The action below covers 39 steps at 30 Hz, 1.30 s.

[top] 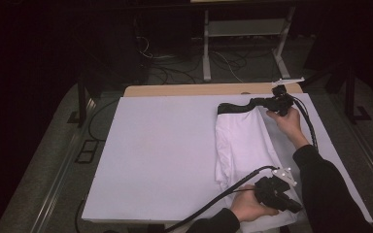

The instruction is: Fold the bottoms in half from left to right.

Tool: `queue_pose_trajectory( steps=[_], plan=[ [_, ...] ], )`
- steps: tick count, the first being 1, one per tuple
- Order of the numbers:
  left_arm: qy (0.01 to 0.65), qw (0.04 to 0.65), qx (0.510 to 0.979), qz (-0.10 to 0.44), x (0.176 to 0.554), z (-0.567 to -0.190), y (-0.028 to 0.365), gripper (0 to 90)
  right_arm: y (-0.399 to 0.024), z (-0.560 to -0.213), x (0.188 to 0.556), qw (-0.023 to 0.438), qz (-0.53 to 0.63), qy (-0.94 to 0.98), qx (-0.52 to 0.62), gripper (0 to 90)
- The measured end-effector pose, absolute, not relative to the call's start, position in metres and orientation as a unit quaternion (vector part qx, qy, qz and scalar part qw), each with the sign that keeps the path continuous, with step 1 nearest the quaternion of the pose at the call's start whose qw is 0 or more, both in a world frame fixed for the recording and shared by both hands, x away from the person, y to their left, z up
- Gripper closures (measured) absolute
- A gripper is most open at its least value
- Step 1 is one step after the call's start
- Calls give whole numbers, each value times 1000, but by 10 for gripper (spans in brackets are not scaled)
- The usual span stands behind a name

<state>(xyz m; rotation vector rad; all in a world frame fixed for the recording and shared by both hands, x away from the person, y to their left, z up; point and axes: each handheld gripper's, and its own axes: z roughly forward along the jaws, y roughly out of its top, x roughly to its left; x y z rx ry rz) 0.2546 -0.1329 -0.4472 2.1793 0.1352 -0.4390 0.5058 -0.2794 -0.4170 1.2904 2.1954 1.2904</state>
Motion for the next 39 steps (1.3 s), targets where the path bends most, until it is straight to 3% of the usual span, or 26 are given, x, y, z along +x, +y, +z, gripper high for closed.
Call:
queue_pose_trajectory(
  steps=[6, 10, 17, 21, 25, 28, 30, 33, 39],
  plan=[
    [76, 449, 867, -201, 260, -453, -135, 802, -282, -421, 508, 131, 443, 762, 453, 831],
    [77, 460, 863, -194, 260, -453, -134, 663, -282, -424, 505, 129, 439, 761, 459, 699],
    [97, 478, 864, -128, 254, -447, -126, 340, -281, -427, 496, 122, 443, 760, 459, 424],
    [117, 481, 859, -133, 260, -445, -120, 256, -282, -426, 491, 108, 454, 759, 454, 318],
    [123, 486, 854, -138, 264, -440, -114, 166, -283, -422, 486, 100, 457, 763, 446, 144],
    [127, 492, 850, -140, 268, -437, -109, 115, -283, -416, 481, 102, 460, 763, 442, 106],
    [126, 496, 848, -140, 270, -435, -106, 79, -282, -413, 479, 101, 459, 764, 442, 6],
    [126, 495, 849, -136, 273, -432, -103, 2, -283, -409, 476, 98, 460, 766, 439, 0],
    [131, 495, 851, -113, 281, -426, -91, 0, -283, -406, 472, 97, 463, 764, 440, 0]
  ],
)
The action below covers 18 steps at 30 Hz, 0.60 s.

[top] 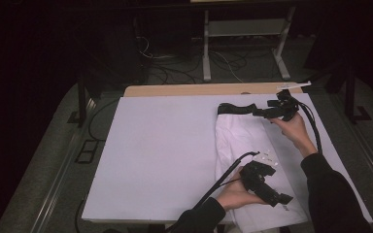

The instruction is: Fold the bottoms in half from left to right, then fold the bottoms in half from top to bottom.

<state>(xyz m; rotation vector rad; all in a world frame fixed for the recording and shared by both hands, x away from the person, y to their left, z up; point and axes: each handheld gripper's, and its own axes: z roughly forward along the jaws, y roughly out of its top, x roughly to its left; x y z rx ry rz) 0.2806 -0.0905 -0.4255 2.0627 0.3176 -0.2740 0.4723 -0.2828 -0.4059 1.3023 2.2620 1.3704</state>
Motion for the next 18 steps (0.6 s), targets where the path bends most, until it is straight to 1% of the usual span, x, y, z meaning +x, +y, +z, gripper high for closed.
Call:
queue_pose_trajectory(
  steps=[10, 18],
  plan=[
    [152, 498, 850, -80, 297, -415, -65, 0, -282, -405, 468, 103, 459, 765, 440, 0],
    [185, 500, 845, -39, 324, -403, -40, 0, -287, -405, 464, 99, 462, 762, 443, 0]
  ],
)
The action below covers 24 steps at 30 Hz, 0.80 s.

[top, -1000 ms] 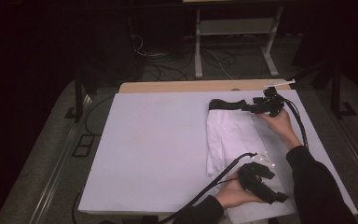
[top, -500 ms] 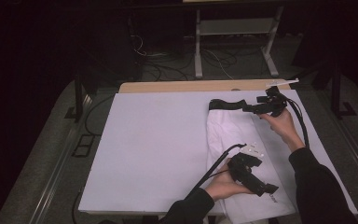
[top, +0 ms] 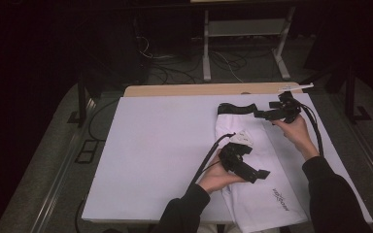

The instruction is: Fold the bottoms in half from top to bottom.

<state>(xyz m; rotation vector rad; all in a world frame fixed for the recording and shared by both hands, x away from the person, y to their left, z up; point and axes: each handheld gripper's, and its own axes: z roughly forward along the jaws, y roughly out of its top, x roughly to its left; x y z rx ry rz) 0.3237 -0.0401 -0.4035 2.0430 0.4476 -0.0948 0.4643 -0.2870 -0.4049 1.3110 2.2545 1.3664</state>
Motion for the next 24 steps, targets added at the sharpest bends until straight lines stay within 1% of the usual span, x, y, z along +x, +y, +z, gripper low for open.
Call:
queue_pose_trajectory(
  steps=[9, 15, 18, 24],
  plan=[
    [201, 513, 834, -27, 352, -394, -20, 0, -293, -405, 464, 99, 462, 760, 447, 0],
    [210, 510, 834, -12, 370, -391, -11, 0, -295, -409, 463, 95, 456, 764, 447, 0],
    [217, 520, 826, -17, 380, -389, -6, 0, -297, -412, 462, 94, 456, 764, 447, 0],
    [226, 524, 821, -7, 396, -388, -1, 0, -296, -412, 463, 89, 451, 768, 447, 0]
  ],
)
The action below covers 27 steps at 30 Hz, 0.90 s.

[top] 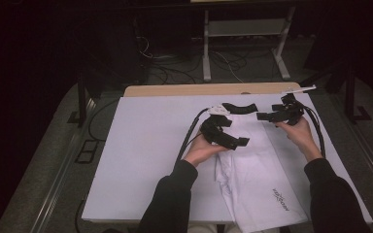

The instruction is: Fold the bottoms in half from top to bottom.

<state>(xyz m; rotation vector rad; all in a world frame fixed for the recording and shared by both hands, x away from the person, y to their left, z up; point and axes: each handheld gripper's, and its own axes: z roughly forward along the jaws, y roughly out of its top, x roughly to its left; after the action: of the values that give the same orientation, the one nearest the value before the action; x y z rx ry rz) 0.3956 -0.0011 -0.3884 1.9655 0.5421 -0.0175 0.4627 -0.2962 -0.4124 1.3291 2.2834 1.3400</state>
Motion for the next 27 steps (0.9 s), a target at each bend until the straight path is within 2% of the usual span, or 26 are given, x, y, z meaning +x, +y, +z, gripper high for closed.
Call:
queue_pose_trajectory(
  steps=[27],
  plan=[
    [278, 503, 818, -5, 454, -401, 15, 0, -302, -417, 468, 85, 453, 760, 459, 0]
  ],
)
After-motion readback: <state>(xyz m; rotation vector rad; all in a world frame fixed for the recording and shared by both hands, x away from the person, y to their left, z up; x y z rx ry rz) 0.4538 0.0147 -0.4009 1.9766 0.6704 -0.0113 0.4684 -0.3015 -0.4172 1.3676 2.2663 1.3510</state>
